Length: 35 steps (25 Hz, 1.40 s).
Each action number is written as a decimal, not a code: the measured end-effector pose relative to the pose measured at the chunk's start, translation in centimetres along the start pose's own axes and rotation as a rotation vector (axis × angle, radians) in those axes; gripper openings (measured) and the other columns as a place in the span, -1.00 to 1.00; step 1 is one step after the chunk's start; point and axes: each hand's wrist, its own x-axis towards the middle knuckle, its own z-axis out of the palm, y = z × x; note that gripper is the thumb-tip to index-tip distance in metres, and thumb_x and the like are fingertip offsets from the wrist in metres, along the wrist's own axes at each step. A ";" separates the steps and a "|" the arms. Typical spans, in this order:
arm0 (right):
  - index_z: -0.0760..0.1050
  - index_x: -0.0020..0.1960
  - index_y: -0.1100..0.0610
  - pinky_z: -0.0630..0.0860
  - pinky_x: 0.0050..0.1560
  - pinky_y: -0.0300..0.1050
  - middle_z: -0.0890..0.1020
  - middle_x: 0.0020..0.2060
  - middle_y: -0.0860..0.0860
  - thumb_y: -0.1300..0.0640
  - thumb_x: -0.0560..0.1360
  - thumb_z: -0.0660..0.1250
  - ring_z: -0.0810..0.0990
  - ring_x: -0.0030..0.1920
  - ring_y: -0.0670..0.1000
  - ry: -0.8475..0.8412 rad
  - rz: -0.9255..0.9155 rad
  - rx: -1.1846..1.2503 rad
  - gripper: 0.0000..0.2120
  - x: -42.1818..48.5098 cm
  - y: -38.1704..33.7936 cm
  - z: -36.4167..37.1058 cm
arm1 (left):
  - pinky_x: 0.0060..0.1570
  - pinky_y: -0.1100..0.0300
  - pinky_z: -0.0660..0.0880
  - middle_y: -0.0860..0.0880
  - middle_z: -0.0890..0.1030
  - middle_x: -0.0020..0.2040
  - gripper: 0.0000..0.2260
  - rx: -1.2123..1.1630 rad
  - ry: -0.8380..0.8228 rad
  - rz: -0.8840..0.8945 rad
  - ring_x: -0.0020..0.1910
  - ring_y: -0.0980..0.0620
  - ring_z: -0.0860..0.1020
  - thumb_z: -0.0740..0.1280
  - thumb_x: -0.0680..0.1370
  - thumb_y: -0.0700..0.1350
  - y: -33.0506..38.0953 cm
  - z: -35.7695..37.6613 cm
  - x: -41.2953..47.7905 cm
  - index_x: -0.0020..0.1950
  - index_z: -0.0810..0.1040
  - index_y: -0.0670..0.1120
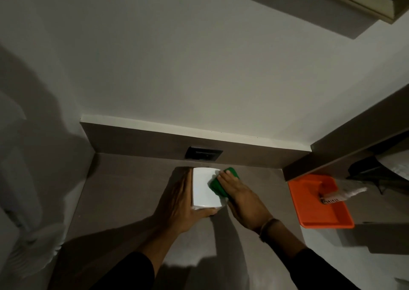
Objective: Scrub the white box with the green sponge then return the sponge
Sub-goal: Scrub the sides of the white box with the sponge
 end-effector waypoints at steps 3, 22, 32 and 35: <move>0.05 0.61 0.03 0.00 0.58 0.08 0.11 0.60 0.01 -0.01 0.59 -0.02 0.00 0.60 0.02 -0.035 -0.092 -0.083 -0.42 -0.1 -2.9 1.0 | 0.62 -0.04 0.16 0.24 0.18 0.61 0.19 -0.054 0.027 -0.059 0.58 0.01 0.33 0.65 0.35 0.33 -4.3 3.0 1.6 0.76 0.01 0.08; 0.02 0.61 0.01 0.18 0.53 0.15 0.10 0.59 0.01 0.27 0.58 0.22 0.04 0.59 0.07 0.004 0.026 -0.087 -0.32 -1.4 0.5 -0.2 | 0.66 0.26 0.21 0.34 0.26 0.55 0.13 0.031 0.024 0.012 0.48 0.51 0.23 0.66 0.29 0.38 -2.2 -0.6 -0.9 0.68 0.04 0.33; 0.05 0.61 0.04 -0.04 0.57 0.03 0.13 0.60 0.03 0.13 0.64 0.22 0.02 0.60 0.07 0.003 -0.273 -0.170 -0.39 -0.1 -2.6 2.0 | 0.64 -0.19 0.31 -0.10 0.34 0.69 0.16 0.175 0.079 -0.018 0.64 -0.20 0.34 0.68 0.35 0.22 -1.8 0.1 -0.4 0.75 0.05 0.03; 0.01 0.62 0.01 -0.08 0.58 -0.01 0.05 0.62 -0.04 0.21 0.62 0.18 -0.06 0.61 0.00 0.008 -0.246 -0.112 -0.37 -4.4 -0.7 2.4 | 0.61 -0.14 0.37 -0.12 0.41 0.62 0.06 0.043 0.057 0.068 0.59 -0.14 0.41 0.75 0.36 -0.04 -0.1 -1.4 -0.8 0.70 0.18 0.00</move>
